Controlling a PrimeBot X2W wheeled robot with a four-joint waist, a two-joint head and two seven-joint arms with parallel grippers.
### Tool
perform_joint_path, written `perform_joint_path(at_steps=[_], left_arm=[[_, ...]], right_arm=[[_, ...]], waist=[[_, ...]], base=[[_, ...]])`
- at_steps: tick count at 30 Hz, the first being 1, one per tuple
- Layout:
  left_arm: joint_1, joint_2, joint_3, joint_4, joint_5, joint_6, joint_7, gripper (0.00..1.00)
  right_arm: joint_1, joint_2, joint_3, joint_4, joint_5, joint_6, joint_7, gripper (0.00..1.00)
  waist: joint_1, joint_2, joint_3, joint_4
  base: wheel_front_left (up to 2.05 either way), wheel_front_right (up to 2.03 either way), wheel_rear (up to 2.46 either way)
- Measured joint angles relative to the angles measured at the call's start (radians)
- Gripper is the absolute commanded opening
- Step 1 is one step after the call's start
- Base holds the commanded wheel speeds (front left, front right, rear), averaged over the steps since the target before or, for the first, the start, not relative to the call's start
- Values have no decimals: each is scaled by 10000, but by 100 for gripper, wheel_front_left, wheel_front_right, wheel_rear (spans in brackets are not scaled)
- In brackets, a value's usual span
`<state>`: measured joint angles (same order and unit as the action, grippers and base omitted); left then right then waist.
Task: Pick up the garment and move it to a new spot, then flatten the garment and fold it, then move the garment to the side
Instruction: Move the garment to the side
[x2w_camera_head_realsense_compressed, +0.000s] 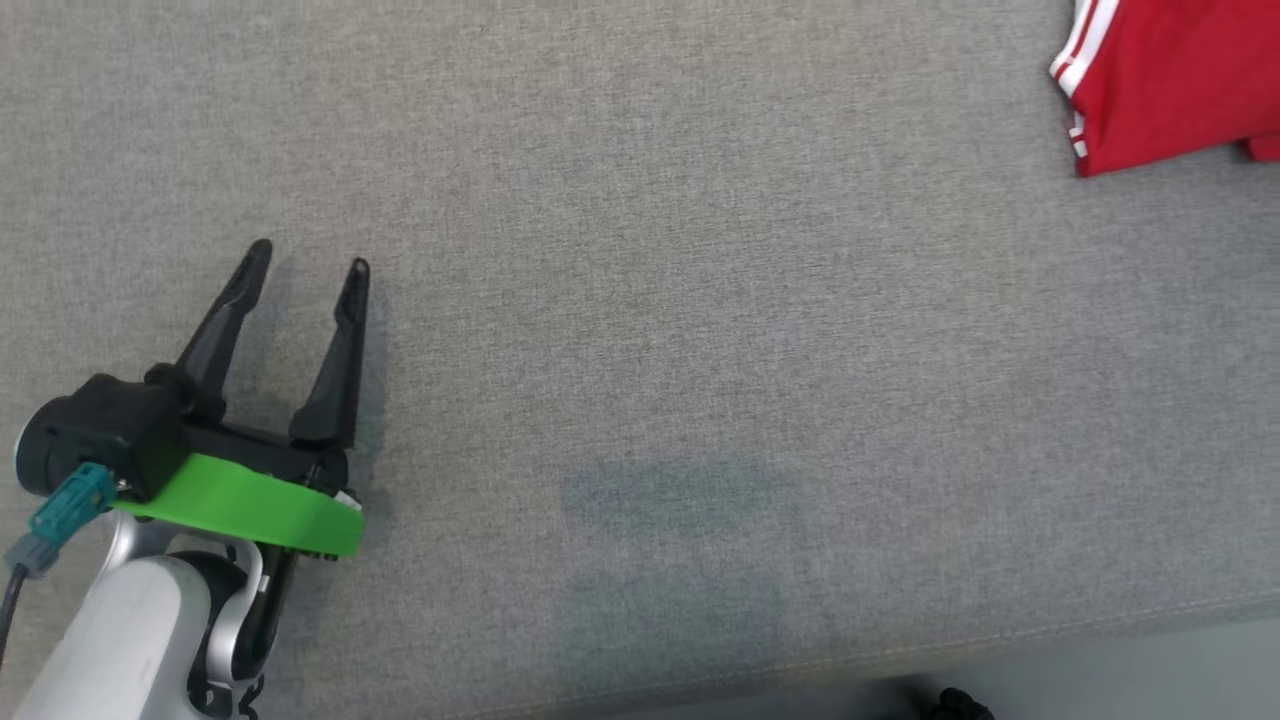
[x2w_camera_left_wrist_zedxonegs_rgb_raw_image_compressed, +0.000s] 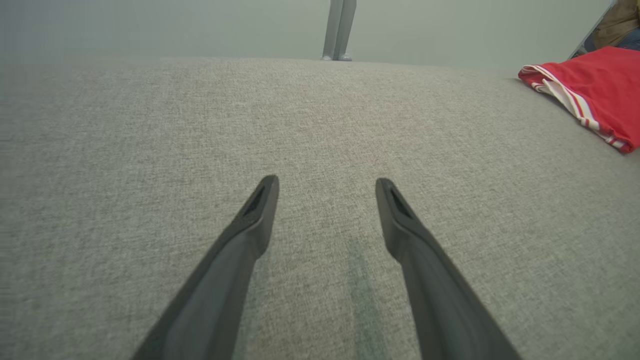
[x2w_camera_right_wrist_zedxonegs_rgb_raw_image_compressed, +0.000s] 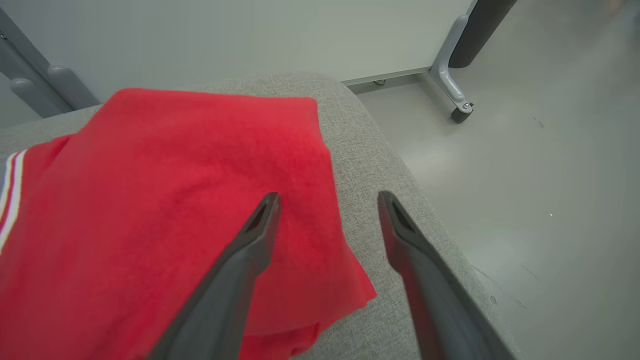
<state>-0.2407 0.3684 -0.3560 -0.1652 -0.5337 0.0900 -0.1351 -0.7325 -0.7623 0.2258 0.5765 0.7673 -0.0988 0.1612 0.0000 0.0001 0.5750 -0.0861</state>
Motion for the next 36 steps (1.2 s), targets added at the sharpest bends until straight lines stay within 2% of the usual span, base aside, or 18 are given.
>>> perform_joint_path(at_steps=[3,9,15,20,23,28,30,36], left_arm=[[105,2,215,173,-77,38,-155,100],[433,86,430,445,-102,61,-290,100],[767,161,884,725,-188,69,-656,100],[1210,-140,978,1051,-251,151,-832,100],[1418,-387,982,1289,-253,161,-930,100],[1738,-685,978,1457,-247,161,-995,100],[1858,-721,978,1509,-176,167,-1039,100],[2133,-802,961,1603,-148,171,-1051,100]], right_arm=[[8,161,46,-102,-2,21,-345,100],[359,309,109,-236,-10,349,-905,100],[1264,23,-33,-284,-35,550,-1755,100],[2115,-15,-86,-543,-211,721,-2489,100],[2659,36,-221,-790,-222,711,-3133,100],[3492,706,-105,-1425,-372,696,-3992,100],[4137,1154,-21,-1751,-360,646,-4044,100],[5189,1835,445,-2527,-709,441,-4088,100]], waist=[[0,0,-195,-125],[0,0,-586,-458],[0,0,-1202,-932],[0,0,-1858,-1243],[0,0,-2290,-1339],[0,0,-3012,-1324],[0,0,-3399,-1203],[0,0,-3984,-701]], base=[[0,0,0],[0,0,0],[0,0,0],[0,0,0],[0,0,0],[0,0,0],[0,0,0],[0,0,0]])
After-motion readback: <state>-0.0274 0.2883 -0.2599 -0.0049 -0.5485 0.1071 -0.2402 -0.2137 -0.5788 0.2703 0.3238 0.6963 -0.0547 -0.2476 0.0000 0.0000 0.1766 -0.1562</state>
